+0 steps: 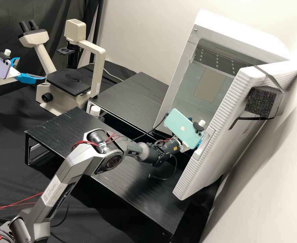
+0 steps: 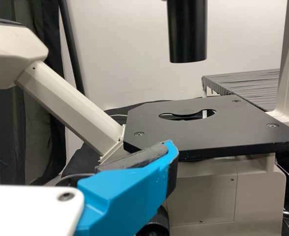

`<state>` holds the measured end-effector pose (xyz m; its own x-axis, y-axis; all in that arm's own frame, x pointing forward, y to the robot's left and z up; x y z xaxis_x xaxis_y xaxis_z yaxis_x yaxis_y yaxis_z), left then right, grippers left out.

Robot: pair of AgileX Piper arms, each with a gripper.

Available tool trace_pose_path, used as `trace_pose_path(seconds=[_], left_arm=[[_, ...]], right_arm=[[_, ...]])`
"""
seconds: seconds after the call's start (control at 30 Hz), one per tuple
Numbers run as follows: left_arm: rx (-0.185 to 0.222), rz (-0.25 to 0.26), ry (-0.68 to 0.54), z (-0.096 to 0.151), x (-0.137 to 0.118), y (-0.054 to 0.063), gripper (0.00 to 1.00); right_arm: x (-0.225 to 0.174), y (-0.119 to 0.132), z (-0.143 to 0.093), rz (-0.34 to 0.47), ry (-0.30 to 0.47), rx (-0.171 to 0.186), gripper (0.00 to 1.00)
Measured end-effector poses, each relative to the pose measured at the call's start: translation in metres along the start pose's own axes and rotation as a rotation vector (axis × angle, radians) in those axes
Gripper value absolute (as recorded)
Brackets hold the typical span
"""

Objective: Take out the petri dish and place it under the microscope.

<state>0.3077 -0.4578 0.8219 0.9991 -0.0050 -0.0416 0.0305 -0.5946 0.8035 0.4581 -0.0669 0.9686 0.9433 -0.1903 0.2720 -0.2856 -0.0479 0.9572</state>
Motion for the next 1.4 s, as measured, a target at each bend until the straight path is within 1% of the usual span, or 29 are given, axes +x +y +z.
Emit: trace_pose_path(seconds=[0.17, 0.27, 0.33, 0.43, 0.6, 0.83, 0.87, 0.9, 0.93, 1.03, 1.07, 1.17, 1.23, 1.4], left_arm=[[0.000, 0.000, 0.000, 0.000, 0.000, 0.000, 1.00], [0.000, 0.000, 0.000, 0.000, 0.000, 0.000, 1.00], [0.000, 0.000, 0.000, 0.000, 0.000, 0.000, 1.00], [0.000, 0.000, 0.000, 0.000, 0.000, 0.000, 1.00], [0.000, 0.000, 0.000, 0.000, 0.000, 0.000, 1.00], [0.000, 0.000, 0.000, 0.000, 0.000, 0.000, 1.00], [0.000, 0.000, 0.000, 0.000, 0.000, 0.000, 1.00], [0.000, 0.000, 0.000, 0.000, 0.000, 0.000, 1.00], [0.000, 0.000, 0.000, 0.000, 0.000, 0.000, 1.00], [0.000, 0.000, 0.000, 0.000, 0.000, 0.000, 1.00], [0.000, 0.000, 0.000, 0.000, 0.000, 0.000, 1.00], [0.000, 0.000, 0.000, 0.000, 0.000, 0.000, 1.00], [0.000, 0.000, 0.000, 0.000, 0.000, 0.000, 1.00], [0.000, 0.000, 0.000, 0.000, 0.000, 0.000, 1.00]], right_arm=[[-0.001, 0.002, -0.001, 0.007, -0.002, -0.021, 1.00], [-0.004, 0.006, -0.006, 0.013, 0.003, -0.042, 1.00], [-0.006, 0.009, -0.010, 0.019, 0.010, -0.047, 1.00], [-0.008, 0.014, -0.016, 0.029, 0.021, -0.066, 1.00], [-0.009, 0.016, -0.025, 0.036, 0.039, -0.065, 1.00], [-0.001, 0.006, -0.041, 0.009, 0.063, -0.063, 1.00], [0.002, 0.003, -0.042, 0.001, 0.064, -0.071, 1.00], [0.002, 0.003, -0.042, 0.001, 0.063, -0.074, 1.00], [0.004, 0.000, -0.043, -0.009, 0.059, -0.088, 1.00], [0.009, -0.007, -0.038, -0.031, 0.038, -0.103, 1.00], [0.011, -0.008, -0.036, -0.037, 0.030, -0.113, 1.00], [0.016, -0.012, -0.032, -0.055, 0.005, -0.123, 1.00], [0.020, -0.014, -0.030, -0.058, -0.003, -0.117, 1.00], [0.027, -0.016, -0.032, -0.051, 0.005, -0.114, 1.00]])
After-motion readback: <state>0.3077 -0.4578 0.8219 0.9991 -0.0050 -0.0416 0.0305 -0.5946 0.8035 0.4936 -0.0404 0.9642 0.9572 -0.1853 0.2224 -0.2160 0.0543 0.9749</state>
